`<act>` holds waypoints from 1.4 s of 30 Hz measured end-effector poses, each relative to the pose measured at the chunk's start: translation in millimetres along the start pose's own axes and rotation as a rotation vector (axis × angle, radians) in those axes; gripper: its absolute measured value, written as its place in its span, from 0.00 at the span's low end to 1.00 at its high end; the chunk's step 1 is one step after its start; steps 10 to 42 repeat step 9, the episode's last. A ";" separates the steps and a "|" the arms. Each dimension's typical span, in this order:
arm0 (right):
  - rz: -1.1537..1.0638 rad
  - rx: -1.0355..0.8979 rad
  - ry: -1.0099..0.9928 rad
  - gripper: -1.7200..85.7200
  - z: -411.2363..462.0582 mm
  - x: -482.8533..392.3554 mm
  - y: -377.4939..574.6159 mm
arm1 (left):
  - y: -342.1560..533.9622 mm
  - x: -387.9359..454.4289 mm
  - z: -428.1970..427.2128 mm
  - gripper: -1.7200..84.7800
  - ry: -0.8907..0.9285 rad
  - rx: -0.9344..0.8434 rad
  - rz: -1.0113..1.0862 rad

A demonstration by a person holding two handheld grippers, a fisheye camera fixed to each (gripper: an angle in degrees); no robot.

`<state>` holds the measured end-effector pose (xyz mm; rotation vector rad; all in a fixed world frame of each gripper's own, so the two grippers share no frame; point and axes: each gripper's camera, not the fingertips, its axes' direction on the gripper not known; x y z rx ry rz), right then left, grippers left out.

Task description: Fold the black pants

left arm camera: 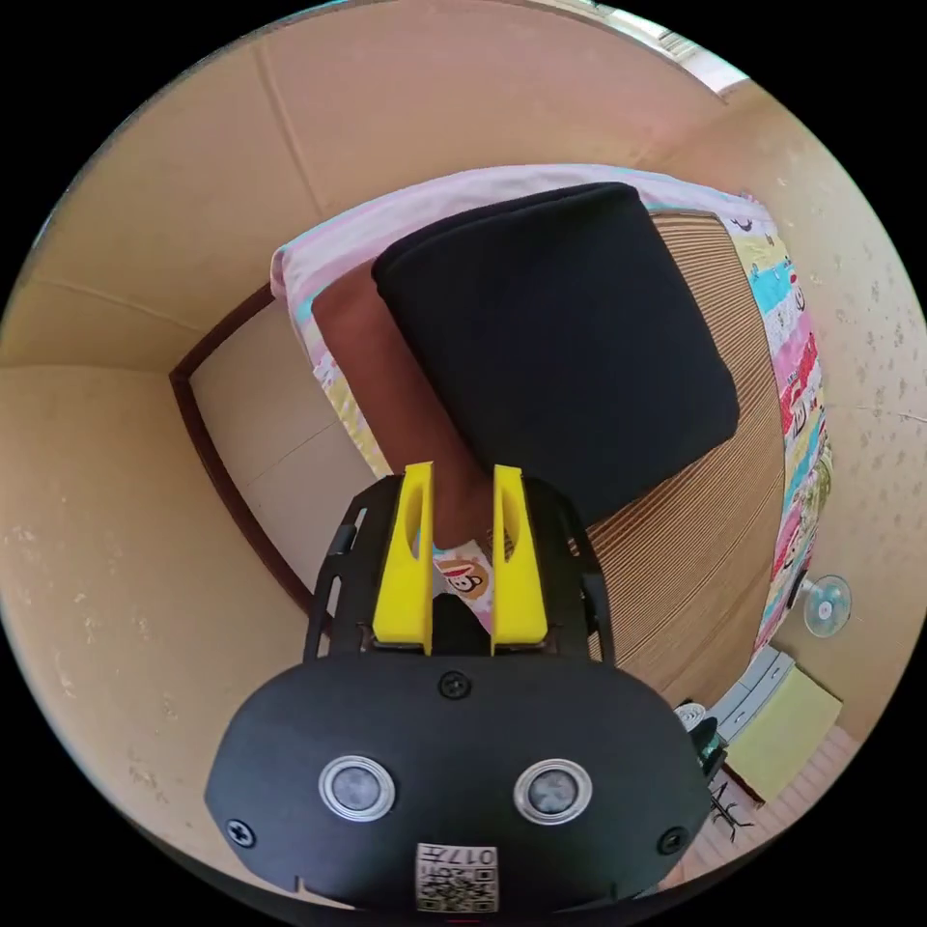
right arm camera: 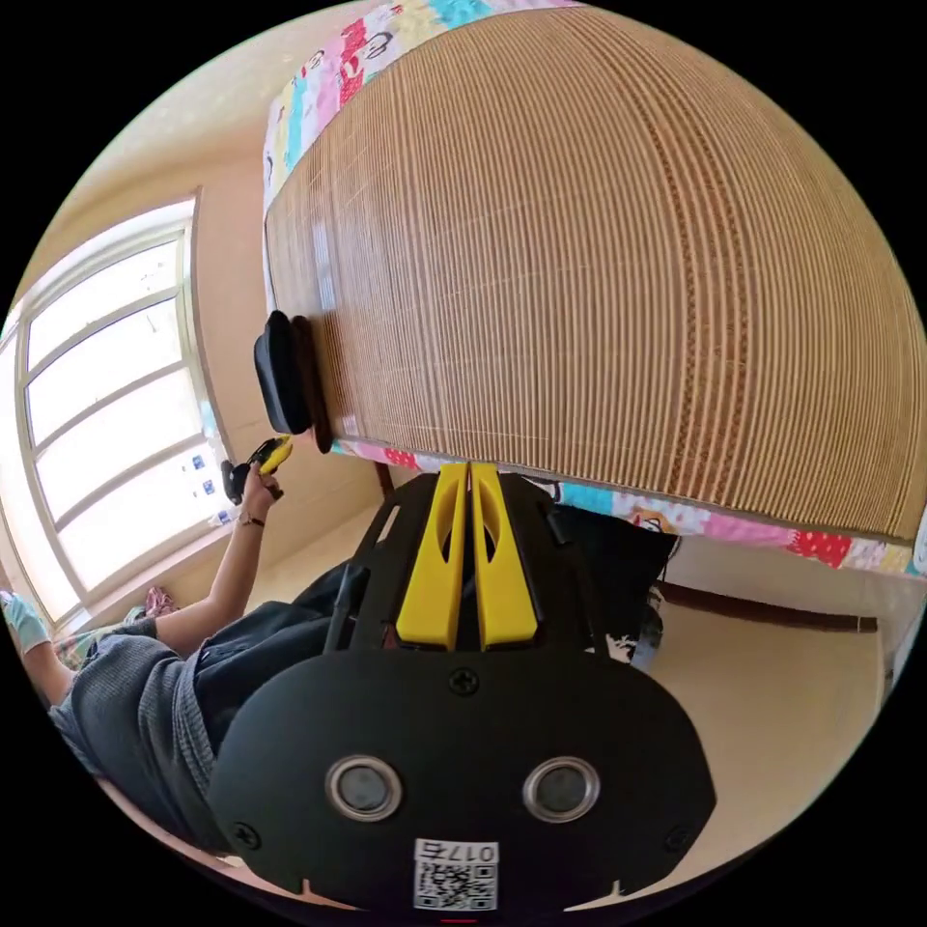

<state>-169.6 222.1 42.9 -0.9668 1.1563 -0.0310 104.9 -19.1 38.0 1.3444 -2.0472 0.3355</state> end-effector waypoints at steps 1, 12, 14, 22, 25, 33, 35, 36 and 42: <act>0.070 0.102 -0.002 0.03 -28.7 6.2 28.3 | 20.1 10.7 -6.6 0.10 0.021 0.059 0.049; 0.383 0.446 0.231 0.02 -96.7 -20.2 185.2 | 177.7 182.2 43.7 0.07 0.120 0.001 0.679; 0.383 0.446 0.231 0.02 -96.7 -20.2 185.2 | 177.7 182.2 43.7 0.07 0.120 0.001 0.679; 0.383 0.446 0.231 0.02 -96.7 -20.2 185.2 | 177.7 182.2 43.7 0.07 0.120 0.001 0.679; 0.383 0.446 0.231 0.02 -96.7 -20.2 185.2 | 177.7 182.2 43.7 0.07 0.120 0.001 0.679; 0.383 0.446 0.231 0.02 -96.7 -20.2 185.2 | 177.7 182.2 43.7 0.07 0.120 0.001 0.679; 0.383 0.446 0.231 0.02 -96.7 -20.2 185.2 | 177.7 182.2 43.7 0.07 0.120 0.001 0.679; 0.383 0.446 0.231 0.02 -96.7 -20.2 185.2 | 177.7 182.2 43.7 0.07 0.120 0.001 0.679; 0.383 0.446 0.231 0.02 -96.7 -20.2 185.2 | 177.7 182.2 43.7 0.07 0.120 0.001 0.679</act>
